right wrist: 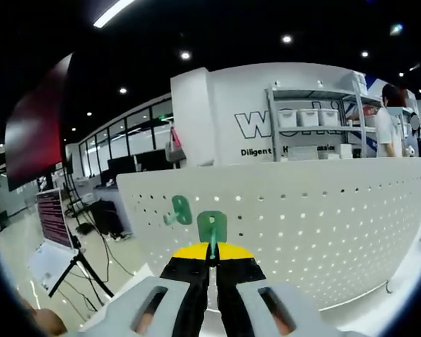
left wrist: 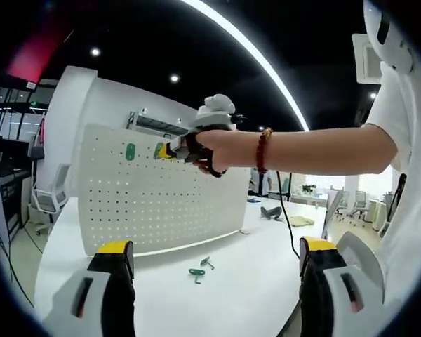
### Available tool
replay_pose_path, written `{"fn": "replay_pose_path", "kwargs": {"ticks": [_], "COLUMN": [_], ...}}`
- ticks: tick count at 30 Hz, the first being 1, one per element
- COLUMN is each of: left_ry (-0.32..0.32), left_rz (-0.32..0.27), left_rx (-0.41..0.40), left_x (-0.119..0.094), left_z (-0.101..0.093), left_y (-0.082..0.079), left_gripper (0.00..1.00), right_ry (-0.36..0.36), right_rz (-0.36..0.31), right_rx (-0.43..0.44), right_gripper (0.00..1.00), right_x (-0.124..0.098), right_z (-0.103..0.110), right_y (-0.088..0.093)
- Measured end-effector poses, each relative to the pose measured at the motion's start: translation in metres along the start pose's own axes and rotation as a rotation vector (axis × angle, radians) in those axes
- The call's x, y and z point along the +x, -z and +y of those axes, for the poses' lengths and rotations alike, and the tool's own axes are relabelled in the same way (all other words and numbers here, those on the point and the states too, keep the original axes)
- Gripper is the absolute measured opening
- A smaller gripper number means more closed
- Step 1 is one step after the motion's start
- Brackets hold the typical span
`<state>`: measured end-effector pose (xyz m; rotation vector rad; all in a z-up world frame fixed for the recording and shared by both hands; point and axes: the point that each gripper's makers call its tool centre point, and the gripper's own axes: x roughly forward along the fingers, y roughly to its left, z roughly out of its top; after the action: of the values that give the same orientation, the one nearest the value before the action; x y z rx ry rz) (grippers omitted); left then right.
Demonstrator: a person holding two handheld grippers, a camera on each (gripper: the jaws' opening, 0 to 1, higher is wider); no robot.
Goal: Insert the hook assembly into the mounting plate slot until the hook locks in place.
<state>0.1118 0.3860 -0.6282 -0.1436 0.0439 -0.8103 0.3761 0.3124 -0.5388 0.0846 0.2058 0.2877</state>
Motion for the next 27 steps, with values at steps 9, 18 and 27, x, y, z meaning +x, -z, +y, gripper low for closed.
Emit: {"fn": "replay_pose_path", "kwargs": {"ticks": [9,18,27], "left_ry": [-0.015,-0.019,-0.021], "left_rz": [-0.012,-0.025,-0.018], "left_rx": [-0.021,-0.040,-0.042], "left_x": [-0.003,-0.003,-0.001], "left_z": [0.010,0.015,0.018], "left_y": [0.000,-0.002,0.001], "left_gripper": [1.00,1.00,1.00], "right_ry": [0.003,0.023,0.022], "right_rz": [-0.014,-0.015,-0.023], "right_rx": [0.061,0.070,0.081], "right_gripper": [0.01,0.01,0.01], "right_x": [0.011,0.024,0.032], "right_z": [0.000,-0.007,-0.007], "right_y": [-0.006,-0.008,-0.009]}}
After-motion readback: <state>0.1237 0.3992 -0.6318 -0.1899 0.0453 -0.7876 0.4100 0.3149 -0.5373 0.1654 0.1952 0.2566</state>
